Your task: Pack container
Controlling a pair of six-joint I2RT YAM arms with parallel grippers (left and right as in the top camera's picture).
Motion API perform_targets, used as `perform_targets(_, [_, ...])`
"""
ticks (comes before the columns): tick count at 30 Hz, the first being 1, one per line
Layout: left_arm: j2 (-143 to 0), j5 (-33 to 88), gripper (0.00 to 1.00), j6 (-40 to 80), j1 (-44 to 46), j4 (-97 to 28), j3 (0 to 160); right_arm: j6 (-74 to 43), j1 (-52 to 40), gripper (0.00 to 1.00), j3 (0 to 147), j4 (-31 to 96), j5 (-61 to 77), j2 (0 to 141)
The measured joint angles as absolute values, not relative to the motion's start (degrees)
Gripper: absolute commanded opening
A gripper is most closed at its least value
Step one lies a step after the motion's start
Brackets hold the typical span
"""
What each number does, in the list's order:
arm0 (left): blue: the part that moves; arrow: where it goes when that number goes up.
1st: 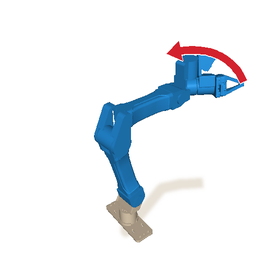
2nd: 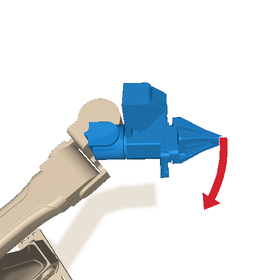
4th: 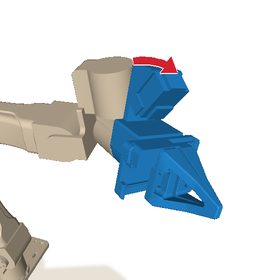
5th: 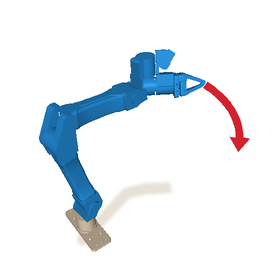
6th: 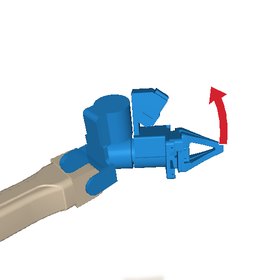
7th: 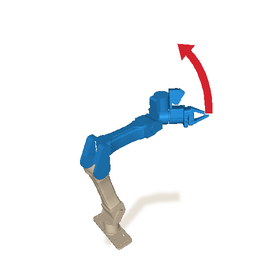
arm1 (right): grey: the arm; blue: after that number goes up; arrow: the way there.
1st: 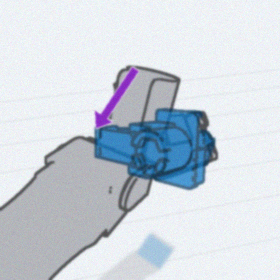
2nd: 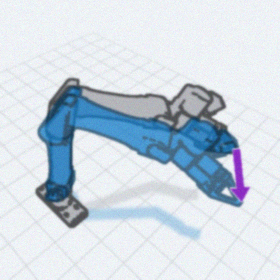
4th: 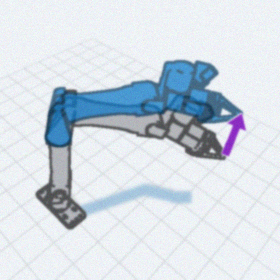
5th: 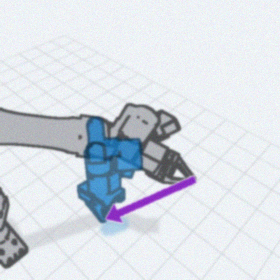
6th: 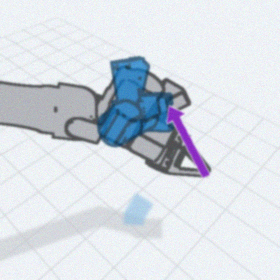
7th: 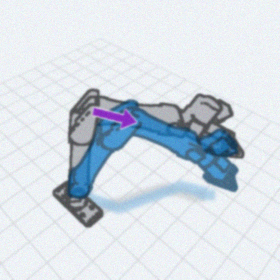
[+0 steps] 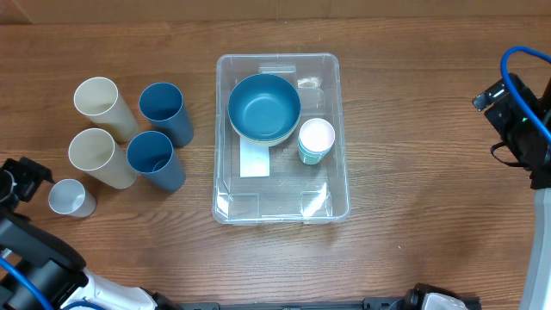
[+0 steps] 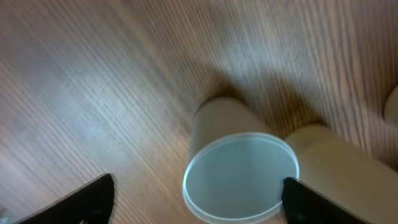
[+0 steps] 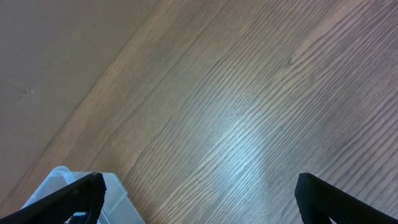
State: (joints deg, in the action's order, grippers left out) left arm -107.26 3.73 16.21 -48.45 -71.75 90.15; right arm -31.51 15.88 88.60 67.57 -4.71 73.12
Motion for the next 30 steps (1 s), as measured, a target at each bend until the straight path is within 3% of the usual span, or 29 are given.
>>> perform_targets(4, [-107.2, 4.3, 0.54, 14.5, -48.3, -66.6, 81.5, -31.5, 15.9, 1.0, 88.6, 67.5, -4.7, 73.1])
perform_targets(8, [-107.2, 4.0, 0.04, 14.7, -48.3, -62.4, 77.8, -31.5, 15.9, 1.0, 88.6, 67.5, -4.7, 73.1])
perform_targets(15, [-107.0, 4.4, 0.04, 15.3, -48.8, -66.1, 78.2, -31.5, 15.9, 1.0, 88.6, 67.5, -4.7, 73.1])
perform_targets(22, [-94.8, 8.8, 0.04, 14.5, -47.9, -85.2, 102.6, -31.5, 15.9, 1.0, 88.6, 67.5, -4.7, 73.1])
perform_targets(26, [-77.7, 11.6, 0.04, 12.9, -33.3, -83.3, 111.8, -31.5, 15.9, 1.0, 88.6, 67.5, -4.7, 73.1])
perform_targets(30, [-75.1, 12.7, 0.04, 7.4, -6.3, -76.7, 112.3, -31.5, 15.9, 1.0, 88.6, 67.5, -4.7, 73.1])
